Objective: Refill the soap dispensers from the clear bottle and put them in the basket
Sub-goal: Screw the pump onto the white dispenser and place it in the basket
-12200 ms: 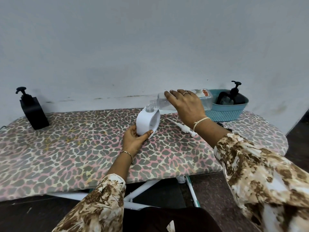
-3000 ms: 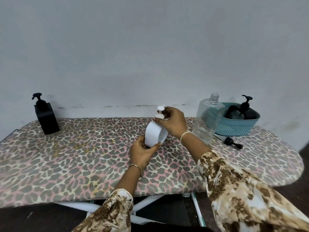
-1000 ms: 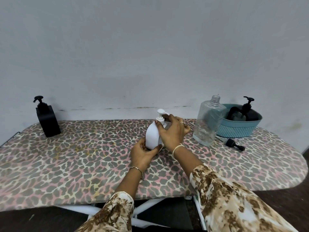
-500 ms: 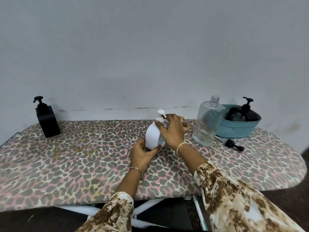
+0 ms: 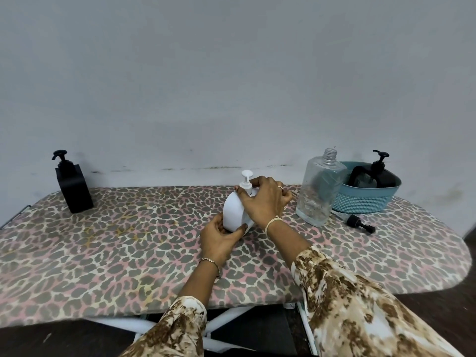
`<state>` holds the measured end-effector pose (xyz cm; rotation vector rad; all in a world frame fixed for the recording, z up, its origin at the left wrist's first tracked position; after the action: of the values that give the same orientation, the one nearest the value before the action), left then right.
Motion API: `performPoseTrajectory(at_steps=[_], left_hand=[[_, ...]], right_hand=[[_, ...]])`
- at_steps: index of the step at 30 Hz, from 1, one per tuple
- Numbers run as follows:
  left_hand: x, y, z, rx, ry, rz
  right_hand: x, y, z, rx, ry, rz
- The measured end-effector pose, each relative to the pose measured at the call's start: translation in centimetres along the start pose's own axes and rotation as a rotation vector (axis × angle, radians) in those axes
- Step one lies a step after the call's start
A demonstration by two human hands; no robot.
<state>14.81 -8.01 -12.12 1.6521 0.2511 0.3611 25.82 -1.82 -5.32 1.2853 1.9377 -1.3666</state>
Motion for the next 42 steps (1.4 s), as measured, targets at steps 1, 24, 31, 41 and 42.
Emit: performPoseTrajectory(at_steps=[1,24,31,41,42], left_hand=[[0.0,-0.1,0.0,-0.006,0.000,-0.004],[4.6,2.8,2.8,-0.104,-0.281,0.100],[10.6,3.9,4.4,0.002,-0.383,0.082],[19.2,4.3,7.3,0.096,-0.310,-0.108],[20.0,4.3,7.5,0.104,-0.329,-0.124]], right_hand=[[0.1,0.3,-0.1,-0.024,-0.037,-0.034],[-9.1,10.1,-1.5,-0.194,-0.696,-0.470],[-14.2,15.1,-1.9,-0.106,-0.533,-0.465],[-19.0,21.0,-6.9,0.059,-0.098,-0.254],[-19.3,21.2,-7.6,0.068,-0.063,-0.228]])
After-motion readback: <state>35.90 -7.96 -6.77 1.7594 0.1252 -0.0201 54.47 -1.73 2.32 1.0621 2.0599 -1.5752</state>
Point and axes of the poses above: each hand's wrist, its own z-axis away from the middle knuckle, its own x-axis out of the palm, y = z × x, the point moved 2 cm from there along -z, towards the middle knuckle, and after that the axes turned 10 degrees about z, right-handed, at the moved point
